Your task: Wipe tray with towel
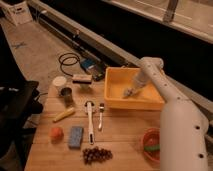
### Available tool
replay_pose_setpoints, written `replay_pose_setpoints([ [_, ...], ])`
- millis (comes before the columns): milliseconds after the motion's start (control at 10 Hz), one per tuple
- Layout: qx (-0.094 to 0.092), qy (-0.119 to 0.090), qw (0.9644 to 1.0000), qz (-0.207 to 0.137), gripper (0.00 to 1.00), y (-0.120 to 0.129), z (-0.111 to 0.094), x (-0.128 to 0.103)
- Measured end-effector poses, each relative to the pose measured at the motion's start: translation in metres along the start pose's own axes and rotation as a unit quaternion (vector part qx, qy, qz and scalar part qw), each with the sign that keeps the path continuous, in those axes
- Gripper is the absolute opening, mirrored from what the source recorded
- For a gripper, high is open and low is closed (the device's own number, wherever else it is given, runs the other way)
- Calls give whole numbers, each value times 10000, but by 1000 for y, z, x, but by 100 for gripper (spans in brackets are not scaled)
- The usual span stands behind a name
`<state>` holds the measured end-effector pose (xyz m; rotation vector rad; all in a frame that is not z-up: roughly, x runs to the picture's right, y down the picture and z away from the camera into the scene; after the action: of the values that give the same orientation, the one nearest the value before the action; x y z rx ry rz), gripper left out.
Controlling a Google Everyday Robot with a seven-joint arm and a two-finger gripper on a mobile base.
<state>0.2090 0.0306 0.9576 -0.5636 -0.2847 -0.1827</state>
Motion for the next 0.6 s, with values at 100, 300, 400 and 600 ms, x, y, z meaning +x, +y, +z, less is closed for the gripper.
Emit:
replay_pose_setpoints([
  [100, -45, 29, 10000, 51, 0, 7, -2, 2],
  [300, -139, 144, 9995, 259, 0, 18, -9, 21],
  [400, -183, 222, 9989, 366, 0, 21, -12, 33],
  [600, -270, 465, 9967, 604, 0, 28, -18, 60],
])
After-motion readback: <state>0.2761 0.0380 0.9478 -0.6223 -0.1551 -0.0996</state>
